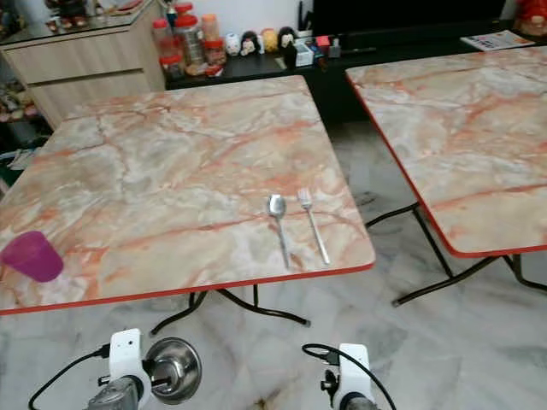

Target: Setting the table

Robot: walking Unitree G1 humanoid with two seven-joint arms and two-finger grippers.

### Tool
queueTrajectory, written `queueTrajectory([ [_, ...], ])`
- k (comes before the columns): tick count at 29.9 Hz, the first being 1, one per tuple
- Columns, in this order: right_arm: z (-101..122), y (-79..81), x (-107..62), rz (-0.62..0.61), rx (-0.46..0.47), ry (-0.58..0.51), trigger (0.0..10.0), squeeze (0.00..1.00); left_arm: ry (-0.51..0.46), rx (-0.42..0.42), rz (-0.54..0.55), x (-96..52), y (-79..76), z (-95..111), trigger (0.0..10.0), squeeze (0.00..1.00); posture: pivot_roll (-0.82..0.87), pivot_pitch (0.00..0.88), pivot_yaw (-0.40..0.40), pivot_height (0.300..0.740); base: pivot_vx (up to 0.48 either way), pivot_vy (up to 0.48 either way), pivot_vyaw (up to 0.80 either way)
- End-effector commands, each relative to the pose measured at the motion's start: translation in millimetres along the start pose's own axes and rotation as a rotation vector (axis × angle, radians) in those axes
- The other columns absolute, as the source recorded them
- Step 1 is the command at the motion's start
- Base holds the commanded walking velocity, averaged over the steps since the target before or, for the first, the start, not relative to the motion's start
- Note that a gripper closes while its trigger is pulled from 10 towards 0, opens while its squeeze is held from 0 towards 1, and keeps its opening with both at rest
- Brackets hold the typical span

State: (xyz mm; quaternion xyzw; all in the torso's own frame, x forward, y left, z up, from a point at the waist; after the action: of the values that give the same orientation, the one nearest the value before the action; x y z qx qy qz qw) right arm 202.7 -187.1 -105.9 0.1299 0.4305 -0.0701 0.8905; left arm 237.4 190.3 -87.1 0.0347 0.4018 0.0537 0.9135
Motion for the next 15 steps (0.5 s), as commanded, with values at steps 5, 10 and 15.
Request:
queueTrajectory([
  [5,-3.2,6.4,0.2,0.008,-0.025,0.002,10.0,0.0,0.05,0.026,0.025,-2.9,9.3,-16.2,10.0,0.0,-0.22,0.0,0.096,0.74,0.259,-0.397,0.08],
  [10,-6.6,4.3,-0.5,0.0,0.007,0.012,10.0,0.0,0.059,0.032,0.029,-3.6,10.3,-19.3,10.0,0.0,-0.22,0.0,0.096,0.74,0.266,-0.397,0.16],
  [15,-6.3,5.8,-0.3,0.007,0.003,0.01,10.0,0.0,0.06,0.031,0.032,-3.8,12.1,-20.1,10.0,0.0,-0.23,0.0,0.099,0.74,0.28,-0.388,0.0],
])
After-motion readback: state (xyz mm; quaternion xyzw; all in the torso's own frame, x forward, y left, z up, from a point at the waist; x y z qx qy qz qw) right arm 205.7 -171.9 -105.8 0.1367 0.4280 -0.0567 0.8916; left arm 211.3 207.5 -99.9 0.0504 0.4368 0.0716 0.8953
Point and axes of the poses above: a point about 5 cm out from each wrist's last joint towards the gripper, its own x axis pointing out of the wrist towards the gripper, its own z axis along the axis of the wrist's last joint, y = z × x, the point moved 3 cm from there along x, pointing out of the wrist towards the gripper, and after that the axes turned 12 degrees about x, right-handed, at the moved point
